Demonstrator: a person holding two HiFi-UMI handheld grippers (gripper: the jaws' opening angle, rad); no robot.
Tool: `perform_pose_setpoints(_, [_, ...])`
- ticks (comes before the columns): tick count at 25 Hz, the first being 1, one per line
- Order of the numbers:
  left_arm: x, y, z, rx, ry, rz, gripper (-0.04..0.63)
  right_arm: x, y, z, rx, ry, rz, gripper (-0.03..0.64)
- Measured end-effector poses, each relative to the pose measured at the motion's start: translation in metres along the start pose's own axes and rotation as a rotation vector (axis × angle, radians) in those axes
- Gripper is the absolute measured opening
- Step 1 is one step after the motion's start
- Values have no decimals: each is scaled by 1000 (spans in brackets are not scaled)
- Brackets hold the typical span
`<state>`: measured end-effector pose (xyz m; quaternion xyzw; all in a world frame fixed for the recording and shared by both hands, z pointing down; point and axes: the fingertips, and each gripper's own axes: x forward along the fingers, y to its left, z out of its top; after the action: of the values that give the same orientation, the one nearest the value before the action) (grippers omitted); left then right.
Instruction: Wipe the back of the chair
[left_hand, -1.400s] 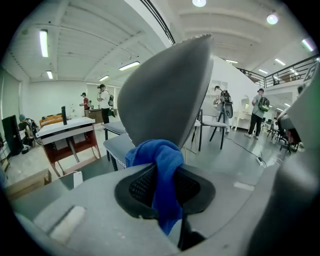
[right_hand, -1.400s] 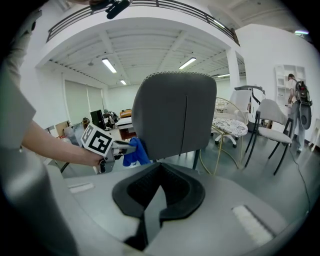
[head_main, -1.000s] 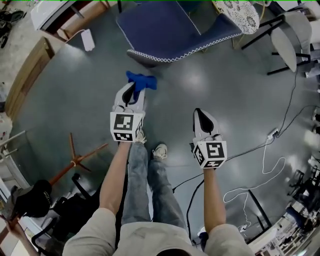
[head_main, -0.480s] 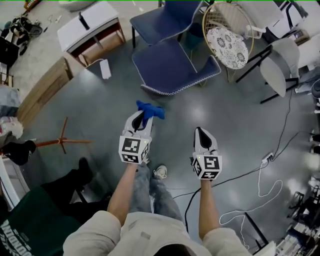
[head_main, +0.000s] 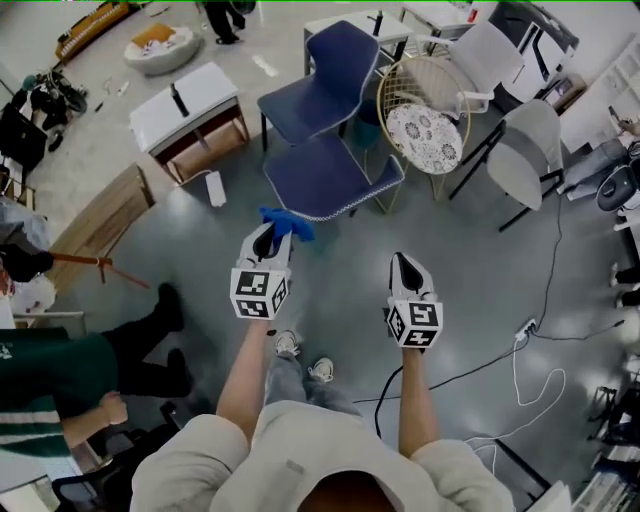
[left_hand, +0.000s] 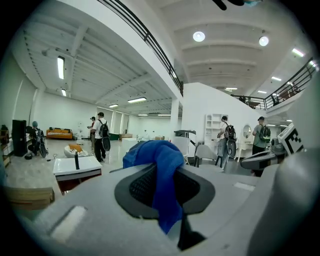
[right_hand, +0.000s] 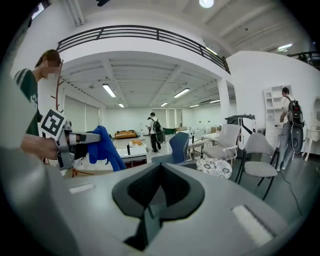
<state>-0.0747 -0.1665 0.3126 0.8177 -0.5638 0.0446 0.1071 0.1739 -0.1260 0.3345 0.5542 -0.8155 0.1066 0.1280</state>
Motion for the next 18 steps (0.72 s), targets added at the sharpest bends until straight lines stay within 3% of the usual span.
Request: perform_pose_setpoints(18, [-62,-22,60,48,-43,25,63,-56,-2,62,-28,-92,-10,0])
